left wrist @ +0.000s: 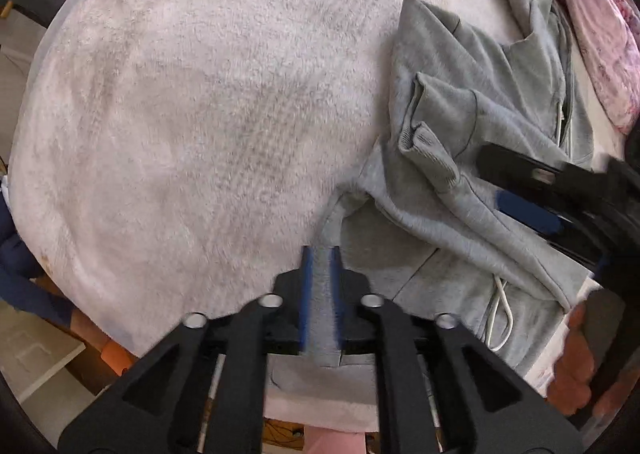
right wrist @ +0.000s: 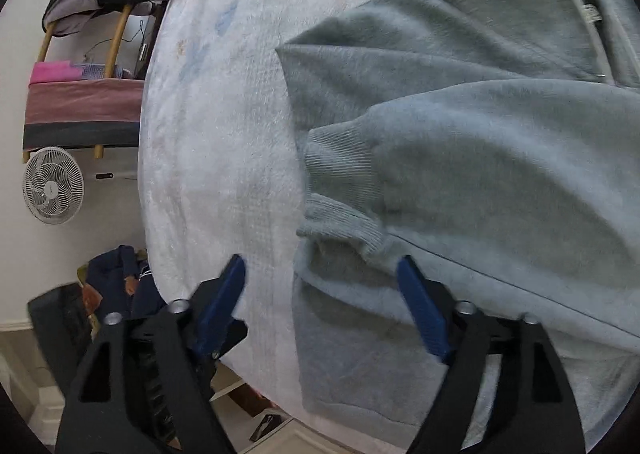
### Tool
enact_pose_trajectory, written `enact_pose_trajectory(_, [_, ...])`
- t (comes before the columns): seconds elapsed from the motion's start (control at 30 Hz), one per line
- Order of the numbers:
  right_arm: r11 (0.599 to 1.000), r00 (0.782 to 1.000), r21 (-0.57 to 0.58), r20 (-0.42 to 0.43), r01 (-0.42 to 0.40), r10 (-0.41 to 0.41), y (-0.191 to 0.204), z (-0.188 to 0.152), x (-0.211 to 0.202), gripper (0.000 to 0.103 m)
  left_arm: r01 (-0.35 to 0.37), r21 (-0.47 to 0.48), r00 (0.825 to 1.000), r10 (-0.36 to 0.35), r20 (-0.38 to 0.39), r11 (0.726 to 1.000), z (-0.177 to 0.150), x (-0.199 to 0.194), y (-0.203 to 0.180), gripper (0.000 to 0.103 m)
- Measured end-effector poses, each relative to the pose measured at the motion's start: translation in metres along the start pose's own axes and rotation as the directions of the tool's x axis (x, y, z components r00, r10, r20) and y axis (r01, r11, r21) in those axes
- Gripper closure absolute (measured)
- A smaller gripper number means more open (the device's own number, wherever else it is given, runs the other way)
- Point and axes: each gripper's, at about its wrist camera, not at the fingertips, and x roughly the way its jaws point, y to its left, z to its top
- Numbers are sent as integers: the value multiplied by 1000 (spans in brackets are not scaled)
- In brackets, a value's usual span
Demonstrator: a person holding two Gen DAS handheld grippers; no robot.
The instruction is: Fold large clothes
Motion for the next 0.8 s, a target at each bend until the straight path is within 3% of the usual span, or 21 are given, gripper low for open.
enact_pose_trajectory(0.03, [1000,999,-1,30,17,-17,-6,-4,-14,21,-2,15,1000,2,0,1000,1,1,-6,75])
enact_pose_trajectory(0.2, [993,984,77,145,90,-101,-65,-21,-79,21,23,136,998,-30,47,990,11,-3,-62,74])
enact_pose_trajectory(0.3, [972,957,114,188,204,-223,-104,-26,-114,25,27,195,997,-41,68,980,22,1,-97,74])
enact_pose_trajectory(0.37, [956,930,125,228,264,-287,-128,-23,-133,47,40,230,995,-61,83,972,30,6,-118,74])
enact_pose_trajectory(0.47, [959,921,94,267,267,-282,-150,-11,-141,74,54,292,988,-93,120,955,45,19,-153,74])
enact_pose_trajectory(0.6, [962,927,32,262,270,-269,-164,15,-119,82,-28,317,990,-16,138,948,71,58,-175,74])
enact_pose_trajectory(0.63, [949,918,31,244,314,-312,-172,21,-109,87,-35,307,994,1,112,951,76,72,-172,74])
enact_pose_trajectory(0.7, [919,898,90,194,384,-395,-205,28,-99,101,26,273,993,-57,105,962,80,78,-161,74])
enact_pose_trajectory(0.77, [937,925,206,198,283,-323,-247,22,-110,103,41,276,992,-72,101,960,79,73,-153,76])
enact_pose_trajectory(0.8, [935,928,245,208,256,-309,-261,18,-118,103,11,286,993,-44,108,958,78,72,-149,80])
